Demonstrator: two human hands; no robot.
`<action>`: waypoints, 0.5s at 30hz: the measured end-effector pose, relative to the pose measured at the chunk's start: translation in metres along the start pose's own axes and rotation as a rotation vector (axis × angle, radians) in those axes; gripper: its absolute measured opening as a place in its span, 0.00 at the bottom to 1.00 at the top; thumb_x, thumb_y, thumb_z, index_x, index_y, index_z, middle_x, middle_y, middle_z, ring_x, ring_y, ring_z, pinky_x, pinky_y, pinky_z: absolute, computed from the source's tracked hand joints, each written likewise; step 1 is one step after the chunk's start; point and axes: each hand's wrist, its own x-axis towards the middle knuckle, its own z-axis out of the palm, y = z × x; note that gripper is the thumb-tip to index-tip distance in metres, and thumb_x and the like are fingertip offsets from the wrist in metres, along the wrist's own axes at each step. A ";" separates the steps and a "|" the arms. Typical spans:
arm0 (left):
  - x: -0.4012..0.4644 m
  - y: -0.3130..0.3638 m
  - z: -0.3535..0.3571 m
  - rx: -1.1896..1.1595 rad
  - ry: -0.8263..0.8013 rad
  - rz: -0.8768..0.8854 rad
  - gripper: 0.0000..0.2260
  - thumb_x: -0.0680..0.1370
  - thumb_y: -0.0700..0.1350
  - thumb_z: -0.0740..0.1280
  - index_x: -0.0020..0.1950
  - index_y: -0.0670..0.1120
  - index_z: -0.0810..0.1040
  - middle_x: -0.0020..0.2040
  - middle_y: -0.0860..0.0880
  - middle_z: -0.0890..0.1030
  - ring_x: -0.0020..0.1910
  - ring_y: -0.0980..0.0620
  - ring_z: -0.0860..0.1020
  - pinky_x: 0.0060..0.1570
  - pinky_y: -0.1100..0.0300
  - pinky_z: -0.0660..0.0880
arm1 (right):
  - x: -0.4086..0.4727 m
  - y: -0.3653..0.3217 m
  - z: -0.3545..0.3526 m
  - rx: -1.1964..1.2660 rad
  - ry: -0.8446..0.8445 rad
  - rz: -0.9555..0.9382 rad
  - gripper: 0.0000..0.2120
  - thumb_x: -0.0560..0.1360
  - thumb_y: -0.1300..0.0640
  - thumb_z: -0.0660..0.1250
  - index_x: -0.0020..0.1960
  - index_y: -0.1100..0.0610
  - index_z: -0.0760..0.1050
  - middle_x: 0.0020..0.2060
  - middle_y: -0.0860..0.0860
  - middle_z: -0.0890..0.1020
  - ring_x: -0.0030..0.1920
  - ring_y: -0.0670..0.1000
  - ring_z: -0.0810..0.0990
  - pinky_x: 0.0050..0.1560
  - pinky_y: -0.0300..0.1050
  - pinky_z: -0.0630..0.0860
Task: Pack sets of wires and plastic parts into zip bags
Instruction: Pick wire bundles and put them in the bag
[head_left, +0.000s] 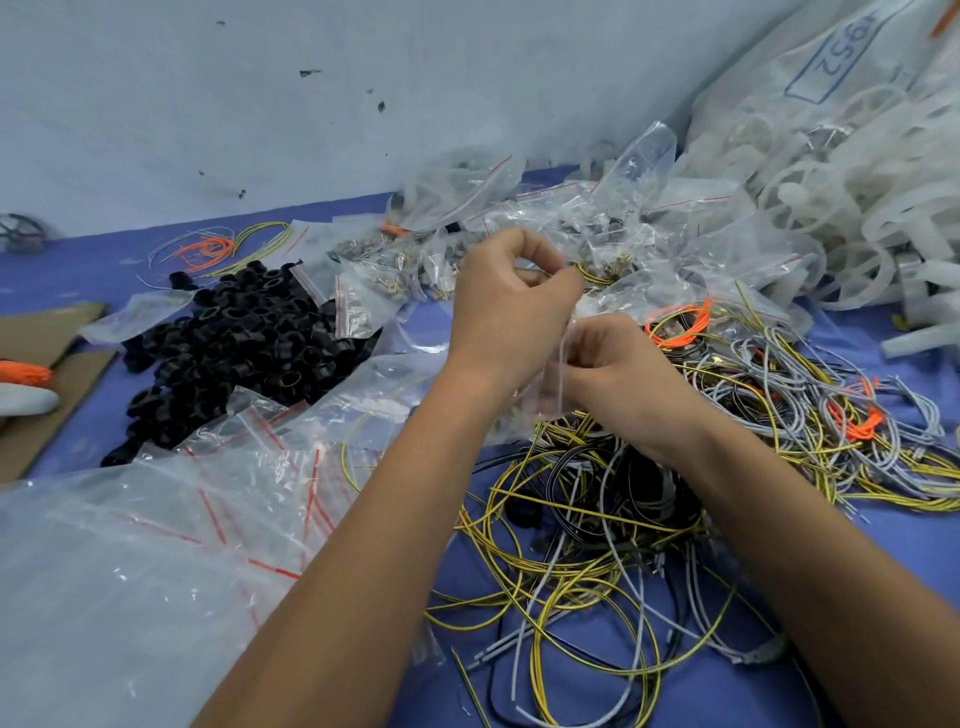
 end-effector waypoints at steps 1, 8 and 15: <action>-0.002 0.003 0.003 0.000 -0.006 0.010 0.04 0.68 0.40 0.67 0.38 0.48 0.74 0.21 0.54 0.73 0.19 0.55 0.68 0.24 0.63 0.65 | 0.000 -0.002 -0.001 0.000 0.004 0.003 0.16 0.79 0.74 0.66 0.37 0.60 0.83 0.33 0.53 0.86 0.34 0.48 0.85 0.37 0.38 0.80; -0.015 0.011 0.015 0.183 0.035 0.193 0.05 0.71 0.36 0.69 0.40 0.44 0.75 0.25 0.46 0.77 0.26 0.50 0.72 0.34 0.59 0.72 | 0.000 -0.001 -0.006 0.013 0.014 -0.005 0.19 0.71 0.80 0.56 0.41 0.63 0.81 0.29 0.53 0.82 0.30 0.49 0.81 0.31 0.40 0.76; -0.017 0.015 0.011 0.437 0.134 0.457 0.05 0.71 0.38 0.69 0.43 0.44 0.73 0.26 0.55 0.68 0.28 0.52 0.69 0.38 0.53 0.72 | 0.000 0.003 -0.011 0.472 -0.131 0.070 0.17 0.76 0.77 0.58 0.54 0.64 0.80 0.48 0.61 0.81 0.52 0.59 0.80 0.53 0.51 0.82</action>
